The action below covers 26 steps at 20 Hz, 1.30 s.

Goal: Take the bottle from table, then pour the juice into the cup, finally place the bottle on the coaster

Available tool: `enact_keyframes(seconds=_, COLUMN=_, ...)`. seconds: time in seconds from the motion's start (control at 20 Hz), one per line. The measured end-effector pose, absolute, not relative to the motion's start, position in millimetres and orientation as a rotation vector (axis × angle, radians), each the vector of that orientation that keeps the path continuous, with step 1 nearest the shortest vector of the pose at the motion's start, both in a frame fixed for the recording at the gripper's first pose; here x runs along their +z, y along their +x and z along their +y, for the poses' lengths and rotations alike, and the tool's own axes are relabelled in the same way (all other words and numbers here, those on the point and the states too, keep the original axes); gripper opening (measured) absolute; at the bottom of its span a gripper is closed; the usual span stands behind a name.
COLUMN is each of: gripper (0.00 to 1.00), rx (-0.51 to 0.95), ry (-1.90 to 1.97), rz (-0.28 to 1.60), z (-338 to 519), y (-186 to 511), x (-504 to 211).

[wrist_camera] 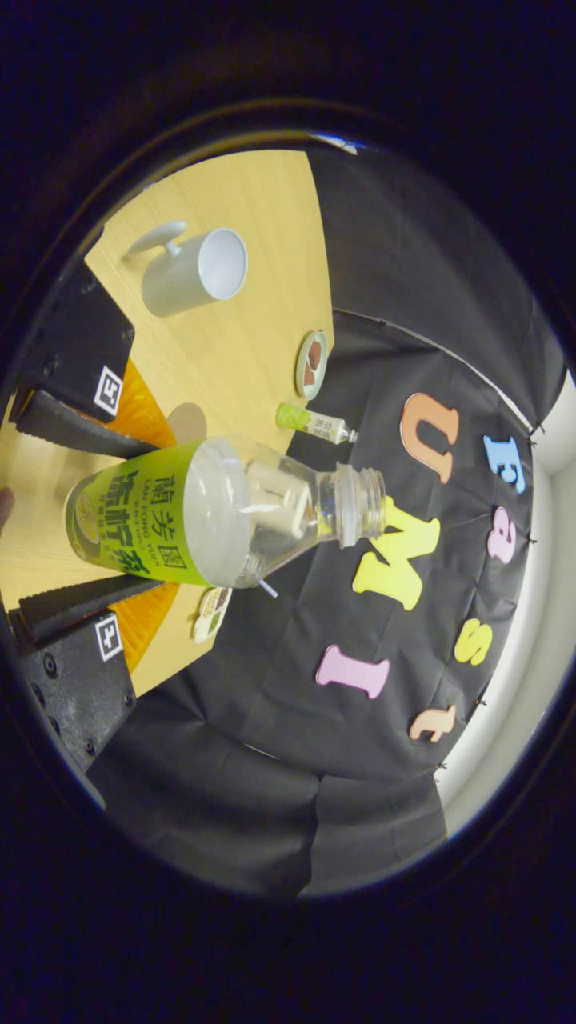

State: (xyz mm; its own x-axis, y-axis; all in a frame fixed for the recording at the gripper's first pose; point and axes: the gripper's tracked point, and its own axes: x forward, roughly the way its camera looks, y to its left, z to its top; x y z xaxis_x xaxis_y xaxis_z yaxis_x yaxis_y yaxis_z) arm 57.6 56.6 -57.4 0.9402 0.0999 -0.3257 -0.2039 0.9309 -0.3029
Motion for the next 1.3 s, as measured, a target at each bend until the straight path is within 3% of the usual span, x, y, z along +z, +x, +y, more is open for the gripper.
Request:
enact_keyframes(seconds=0.65, gripper=0.76, rx=0.073, ry=-0.721, rz=0.250, z=45, y=74, x=-38)
enact_keyframes(seconds=1.3, gripper=0.76, rx=0.104, ry=-1.124, rz=0.096, z=116, y=75, x=-48)
